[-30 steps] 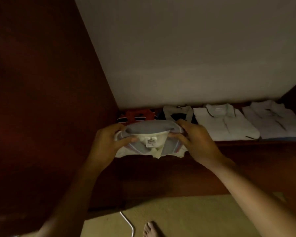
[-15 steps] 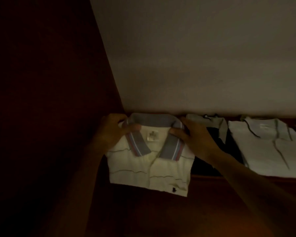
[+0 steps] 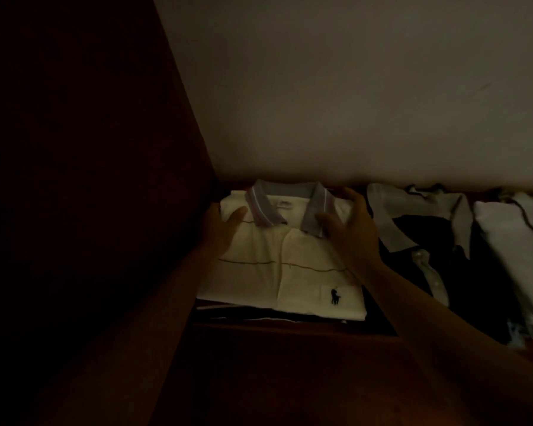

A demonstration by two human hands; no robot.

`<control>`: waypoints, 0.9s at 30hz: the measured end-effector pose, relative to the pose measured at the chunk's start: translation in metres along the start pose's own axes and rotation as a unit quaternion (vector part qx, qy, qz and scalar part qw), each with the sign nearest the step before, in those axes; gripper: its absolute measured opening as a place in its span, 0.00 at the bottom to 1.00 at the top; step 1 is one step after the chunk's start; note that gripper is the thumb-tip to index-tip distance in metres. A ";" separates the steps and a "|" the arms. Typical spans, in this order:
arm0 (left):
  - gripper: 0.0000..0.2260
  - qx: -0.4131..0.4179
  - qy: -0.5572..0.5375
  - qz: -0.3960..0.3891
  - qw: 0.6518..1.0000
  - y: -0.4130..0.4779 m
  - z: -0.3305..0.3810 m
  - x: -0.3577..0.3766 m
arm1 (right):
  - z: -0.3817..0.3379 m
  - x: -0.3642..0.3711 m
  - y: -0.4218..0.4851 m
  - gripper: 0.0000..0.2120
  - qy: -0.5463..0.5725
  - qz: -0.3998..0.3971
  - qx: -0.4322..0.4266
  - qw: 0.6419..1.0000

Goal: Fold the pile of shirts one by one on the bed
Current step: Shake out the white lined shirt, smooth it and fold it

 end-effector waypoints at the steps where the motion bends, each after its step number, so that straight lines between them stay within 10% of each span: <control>1: 0.23 0.003 -0.002 0.010 1.000 -0.002 0.003 -0.002 | 0.000 -0.003 -0.006 0.33 0.004 0.000 0.002 1.000; 14: 0.15 -0.007 -0.025 0.061 0.998 -0.037 0.012 -0.041 | -0.022 0.006 -0.019 0.26 -0.006 -0.114 -0.005 0.993; 18: 0.30 -0.001 0.129 0.017 0.992 -0.051 0.003 -0.012 | 0.010 0.016 -0.033 0.28 -0.169 -0.183 0.093 0.964; 21: 0.33 0.131 0.243 0.114 0.955 -0.067 0.032 -0.015 | -0.012 0.008 -0.045 0.27 -0.230 -0.123 -0.020 0.965; 24: 0.32 0.287 0.331 -0.013 0.899 -0.073 0.045 0.032 | -0.032 0.028 -0.056 0.28 -0.323 -0.178 -0.155 0.917; 27: 0.28 0.272 0.405 -0.144 0.861 -0.072 0.011 0.065 | 0.003 0.047 -0.069 0.30 -0.398 -0.305 -0.090 0.861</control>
Point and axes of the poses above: each hand's wrist, its own y-axis towards the middle knuckle, its own x-axis out of the palm, z = x × y, the point moved 10 cm from there along y, towards the middle knuckle, and after that the axes turned 12 degrees about y, right-handed, at the moved point
